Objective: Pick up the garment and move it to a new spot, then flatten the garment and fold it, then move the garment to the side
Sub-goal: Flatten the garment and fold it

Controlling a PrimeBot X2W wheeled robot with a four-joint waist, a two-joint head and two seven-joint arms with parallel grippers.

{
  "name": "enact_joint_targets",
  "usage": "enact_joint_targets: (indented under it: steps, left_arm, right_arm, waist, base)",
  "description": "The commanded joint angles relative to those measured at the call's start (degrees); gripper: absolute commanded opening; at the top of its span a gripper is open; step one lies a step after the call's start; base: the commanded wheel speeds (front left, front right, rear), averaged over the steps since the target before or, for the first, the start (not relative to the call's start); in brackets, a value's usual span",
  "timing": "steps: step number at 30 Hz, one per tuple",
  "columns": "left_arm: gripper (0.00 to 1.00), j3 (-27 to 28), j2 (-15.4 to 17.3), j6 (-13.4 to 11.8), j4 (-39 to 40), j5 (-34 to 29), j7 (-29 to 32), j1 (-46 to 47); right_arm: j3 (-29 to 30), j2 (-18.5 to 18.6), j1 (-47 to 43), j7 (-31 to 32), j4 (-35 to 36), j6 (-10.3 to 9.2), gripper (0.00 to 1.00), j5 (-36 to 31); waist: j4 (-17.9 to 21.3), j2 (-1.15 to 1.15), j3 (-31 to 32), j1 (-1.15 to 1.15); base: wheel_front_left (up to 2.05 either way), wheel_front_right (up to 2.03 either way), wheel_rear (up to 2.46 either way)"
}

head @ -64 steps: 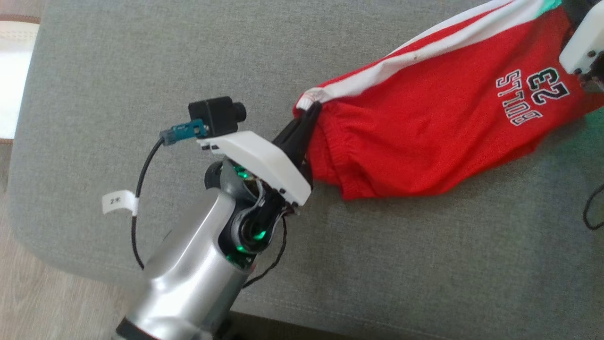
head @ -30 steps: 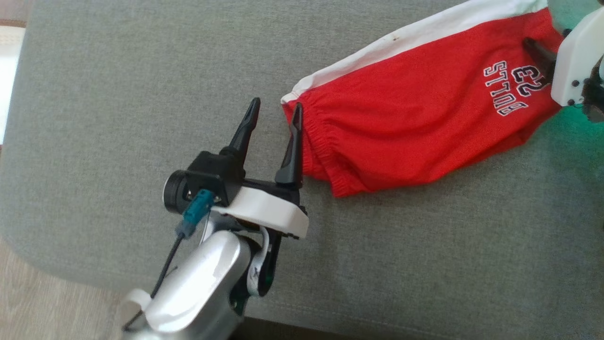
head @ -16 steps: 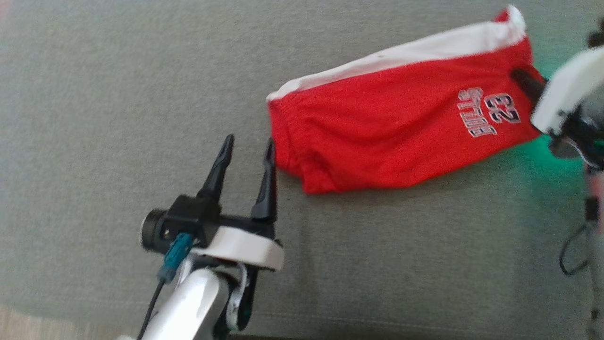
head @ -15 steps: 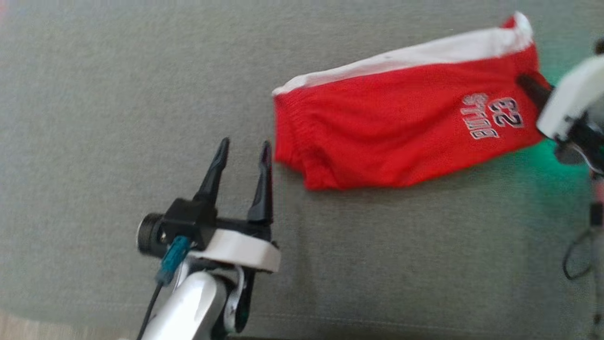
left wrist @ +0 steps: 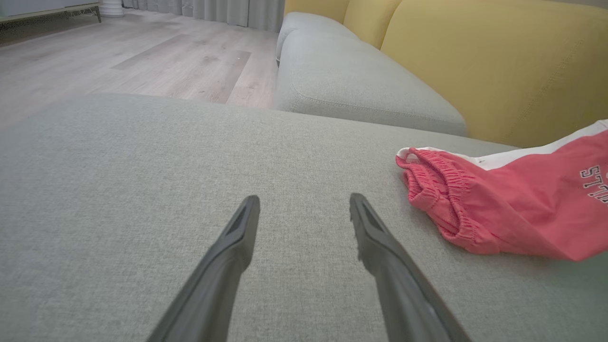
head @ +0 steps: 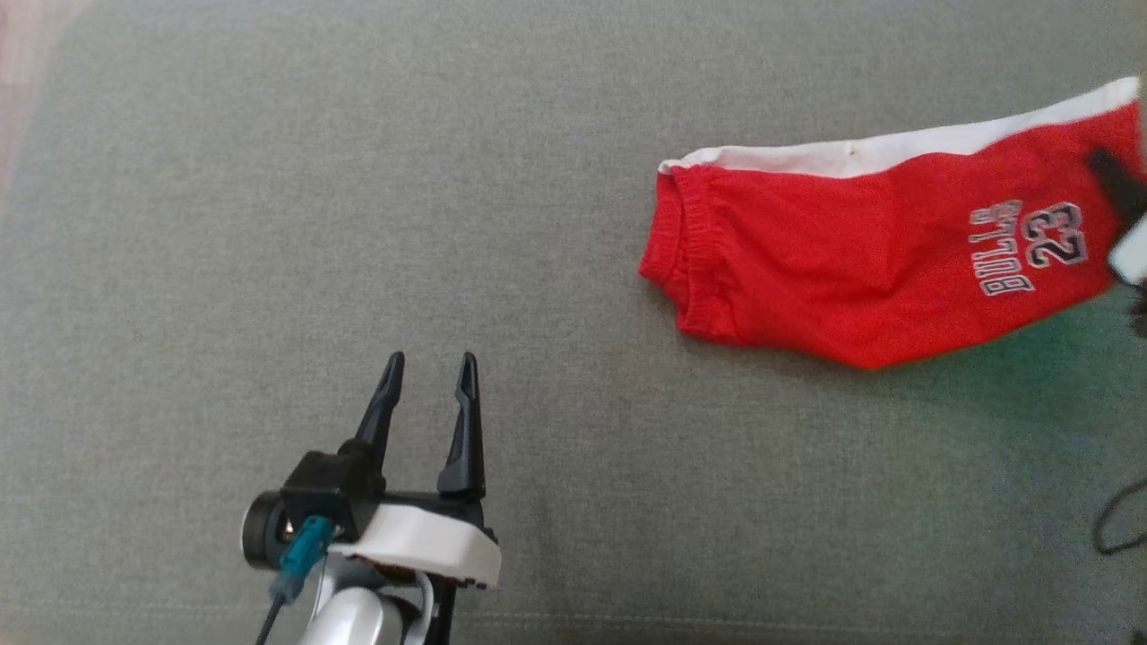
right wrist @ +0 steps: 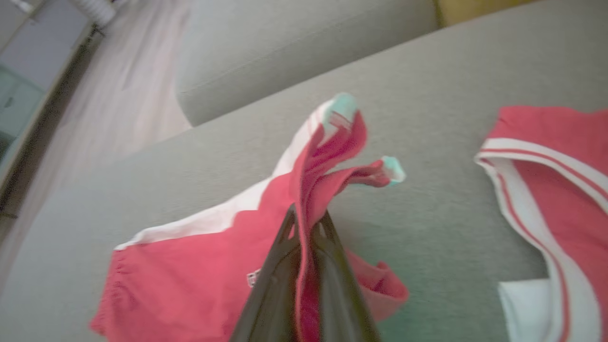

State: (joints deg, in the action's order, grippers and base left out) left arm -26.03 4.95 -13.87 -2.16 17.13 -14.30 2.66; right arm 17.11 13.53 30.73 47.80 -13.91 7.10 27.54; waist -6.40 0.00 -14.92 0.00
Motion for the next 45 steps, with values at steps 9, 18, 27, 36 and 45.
enact_joint_targets:
  steps: [9, 18, 27, 36, 45]
  left_arm:
    - [1.00, 1.78, -1.89, 2.47, -0.15, -1.17, -0.70, 0.61]
    - [1.00, -2.35, -2.05, 2.22, -2.17, 1.20, -0.70, 2.40]
    - [1.00, -2.77, -2.06, 1.32, -3.39, 1.81, -0.70, 1.50]
    - [1.00, -1.52, -2.07, 1.26, -4.56, 1.49, -0.70, 1.46]
    - [1.00, 3.07, -2.07, 1.55, -4.11, 0.13, -0.70, -1.31]
  right_arm:
    - [-14.27, -10.04, -0.94, 6.09, 12.97, 0.39, 0.00, -0.22]
    - [-21.26, -10.63, 0.79, -6.94, -2.39, 0.39, 0.00, 2.48]
    - [-24.79, -10.64, 5.12, -19.89, -14.38, 0.39, 0.82, 5.94]
    - [-33.60, -10.65, 4.72, -26.63, -14.17, 0.39, 1.00, 11.43]
    - [-31.93, -9.47, -6.69, -38.40, -2.23, 0.39, 1.00, -1.21]
  waist:
    - [-2.86, 0.00, 0.29, 0.00]
    - [-8.70, 0.00, 0.36, 0.00]
    - [-9.24, 0.00, 0.87, 0.00]
    - [-5.27, 0.00, 2.23, 0.00]
    - [0.52, 0.00, 6.24, 0.00]
  base:
    - [0.00, 0.00, 0.00]
    - [0.00, 0.00, 0.00]
    - [0.00, 0.00, 0.00]
    - [0.00, 0.00, 0.00]
    - [0.00, 0.00, 0.00]
